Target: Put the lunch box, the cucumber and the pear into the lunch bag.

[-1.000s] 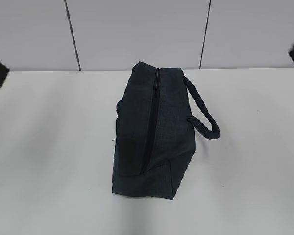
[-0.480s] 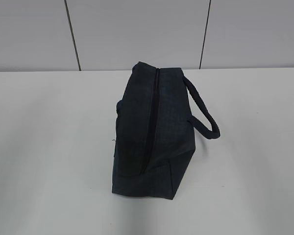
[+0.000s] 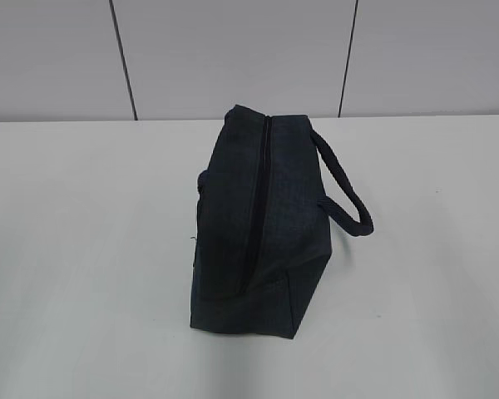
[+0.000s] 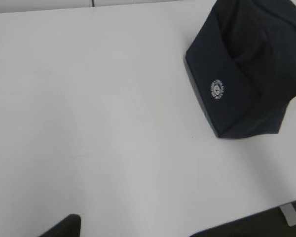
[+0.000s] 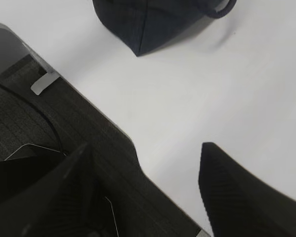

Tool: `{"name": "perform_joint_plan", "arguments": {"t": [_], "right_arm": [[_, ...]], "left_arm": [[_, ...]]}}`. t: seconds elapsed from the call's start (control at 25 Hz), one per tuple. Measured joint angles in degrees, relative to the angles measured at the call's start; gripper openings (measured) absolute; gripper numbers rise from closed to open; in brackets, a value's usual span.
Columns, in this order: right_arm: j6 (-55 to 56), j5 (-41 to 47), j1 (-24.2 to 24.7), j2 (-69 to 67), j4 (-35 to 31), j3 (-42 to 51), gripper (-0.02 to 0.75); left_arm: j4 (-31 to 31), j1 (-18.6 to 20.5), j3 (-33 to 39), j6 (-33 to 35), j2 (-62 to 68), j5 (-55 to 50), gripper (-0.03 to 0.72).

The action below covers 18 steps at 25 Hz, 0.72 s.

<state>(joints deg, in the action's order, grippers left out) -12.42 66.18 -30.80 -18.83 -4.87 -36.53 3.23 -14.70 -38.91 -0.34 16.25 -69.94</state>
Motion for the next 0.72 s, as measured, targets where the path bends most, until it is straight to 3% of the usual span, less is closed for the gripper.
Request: {"name": "perform_joint_plan", "arguments": {"t": [0.36,0.56,0.72], "right_arm": [[2.95,-0.11,0.00,11.85,1.08,7.75,0.516],[11.50,-0.11,0.00,18.22,7.83,8.14,0.516],[13.35,-0.11,0.00,19.73,9.37,8.14,0.515]], "left_arm": [[-2.43,0.00,2.84,-0.25,-15.31,-0.58,0.504],[-4.82,0.00,4.14,-0.25,-17.04,-3.11,0.501],[-4.94,0.00,5.60,-0.25,-17.04,-3.14,0.501]]}}
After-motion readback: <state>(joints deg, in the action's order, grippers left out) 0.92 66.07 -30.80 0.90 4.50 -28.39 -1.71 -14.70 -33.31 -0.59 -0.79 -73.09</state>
